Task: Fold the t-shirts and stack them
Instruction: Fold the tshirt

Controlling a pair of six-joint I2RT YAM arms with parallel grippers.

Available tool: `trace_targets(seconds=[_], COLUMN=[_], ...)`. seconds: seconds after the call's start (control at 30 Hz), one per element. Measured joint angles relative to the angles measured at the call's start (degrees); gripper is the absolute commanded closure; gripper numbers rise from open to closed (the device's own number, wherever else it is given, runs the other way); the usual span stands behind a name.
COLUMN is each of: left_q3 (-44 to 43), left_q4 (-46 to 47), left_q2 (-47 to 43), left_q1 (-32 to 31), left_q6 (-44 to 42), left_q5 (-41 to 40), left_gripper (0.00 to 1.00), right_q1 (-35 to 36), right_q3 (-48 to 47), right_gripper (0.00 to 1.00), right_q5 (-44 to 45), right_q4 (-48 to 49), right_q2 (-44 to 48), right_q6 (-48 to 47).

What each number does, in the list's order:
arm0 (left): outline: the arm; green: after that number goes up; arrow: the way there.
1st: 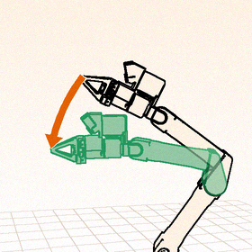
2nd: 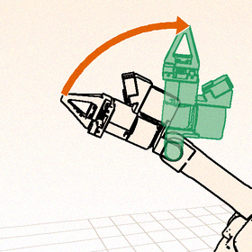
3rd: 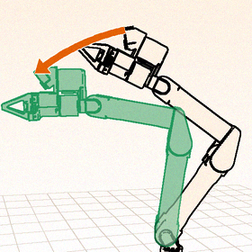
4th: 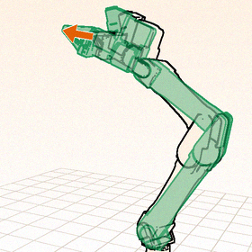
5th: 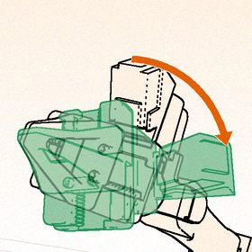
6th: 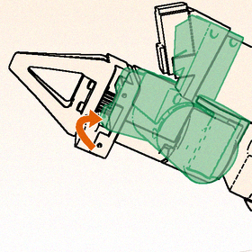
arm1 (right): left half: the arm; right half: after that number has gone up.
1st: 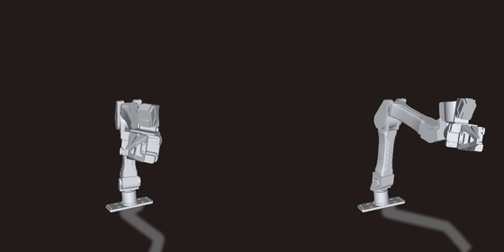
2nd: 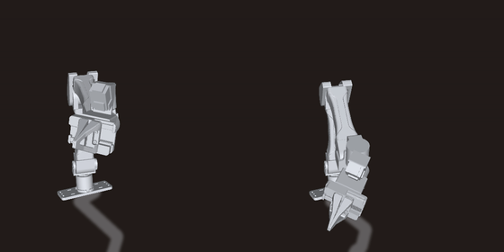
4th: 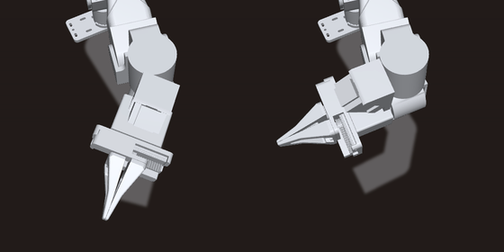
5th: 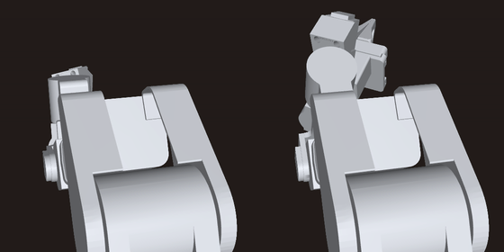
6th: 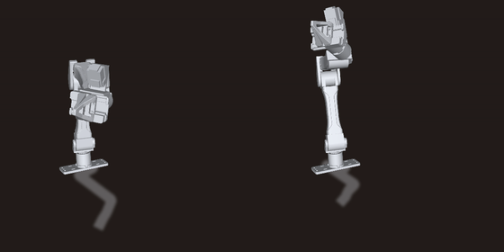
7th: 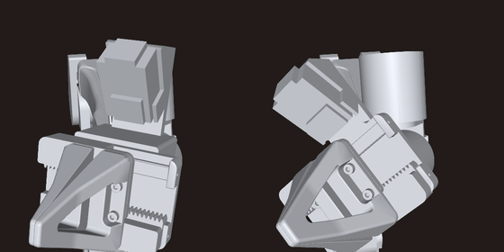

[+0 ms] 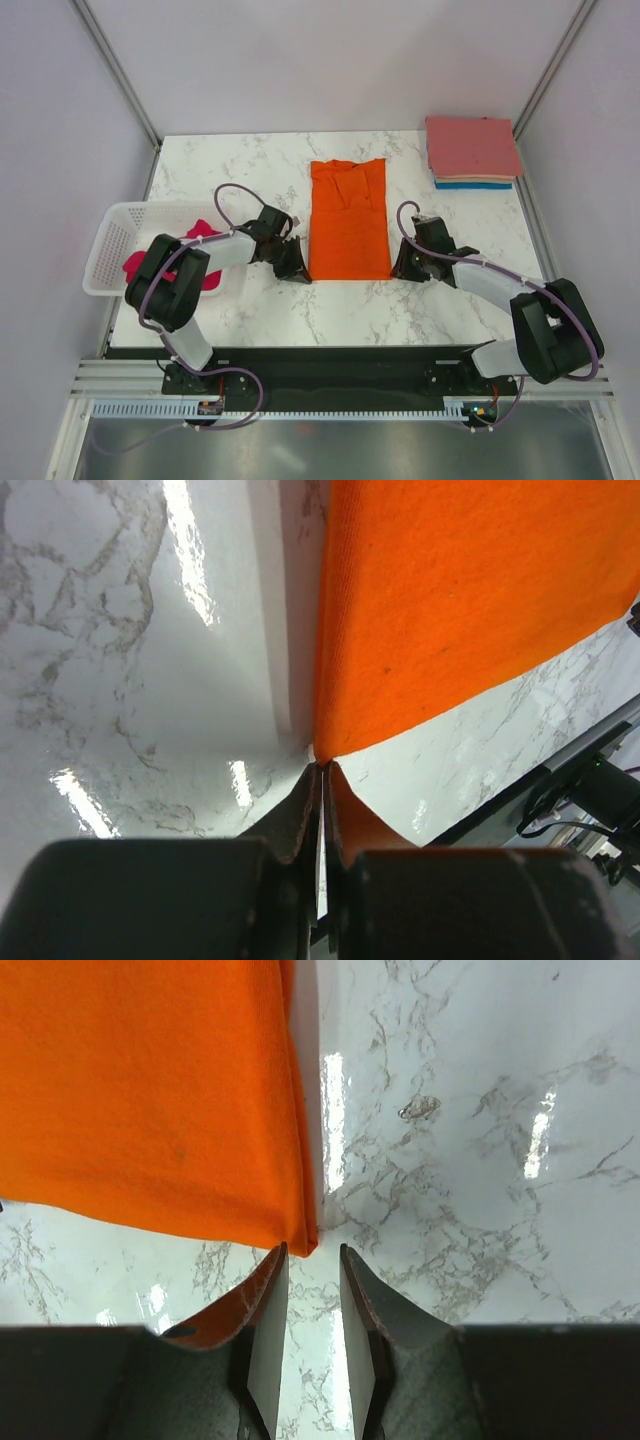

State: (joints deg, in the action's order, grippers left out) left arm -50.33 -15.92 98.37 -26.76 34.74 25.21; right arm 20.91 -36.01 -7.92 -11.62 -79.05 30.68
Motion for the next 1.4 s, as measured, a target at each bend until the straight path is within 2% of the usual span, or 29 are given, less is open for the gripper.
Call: trace_targets(seconds=[0.03,0.13,0.33,0.47,0.6,0.7,1.0,1.07,1.1,1.17,1.2,1.4], left_q3=[0.11,0.28,0.28,0.28,0.28,0.31,0.31,0.31,0.31,0.31,0.31,2.75], left_q4=[-0.09,-0.48,-0.76,-0.66,-0.57,-0.24,0.15,0.24,0.24,0.26,0.31,3.80], left_q2=[-0.37,-1.88,-3.13,-2.62,-1.31,-0.48,0.26,0.26,0.26,0.26,0.26,-0.74], left_q1=[0.00,0.00,0.00,0.00,0.00,0.00,0.00,0.00,0.00,0.00,0.00,-0.26], left_q6=[-0.02,0.39,0.46,0.44,0.46,0.46,0.44,0.44,0.44,0.46,0.42,0.98], left_q5=[-0.02,-0.07,-0.07,-0.07,-0.07,-0.04,0.13,0.15,0.15,0.26,0.33,1.55], left_gripper=[0.78,0.66,0.65,0.69,0.80,0.85,0.85,0.88,0.96,0.98,0.98,0.98], right_q1=[0.00,0.00,0.00,0.00,0.07,0.15,0.26,0.26,0.26,0.26,0.26,0.33], right_q3=[0.04,0.33,1.27,1.92,2.60,2.99,3.63,3.63,3.65,3.74,3.80,4.79], right_gripper=[0.65,0.65,0.65,0.65,0.68,0.68,0.67,0.71,0.79,0.90,1.00,1.00], right_q5=[-0.31,-1.25,-2.82,-2.75,-2.75,-2.60,-3.02,-2.95,-2.84,-2.43,-2.34,-1.16], right_q4=[-0.04,0.00,0.42,0.70,1.73,2.51,5.51,5.62,5.62,5.51,5.25,4.17], right_q2=[0.00,0.00,0.00,0.00,-0.02,-0.02,-0.37,-0.42,-0.39,-0.42,-0.44,1.64], right_q6=[0.02,0.13,0.66,0.66,1.01,1.11,1.27,1.29,1.27,1.18,1.27,2.19])
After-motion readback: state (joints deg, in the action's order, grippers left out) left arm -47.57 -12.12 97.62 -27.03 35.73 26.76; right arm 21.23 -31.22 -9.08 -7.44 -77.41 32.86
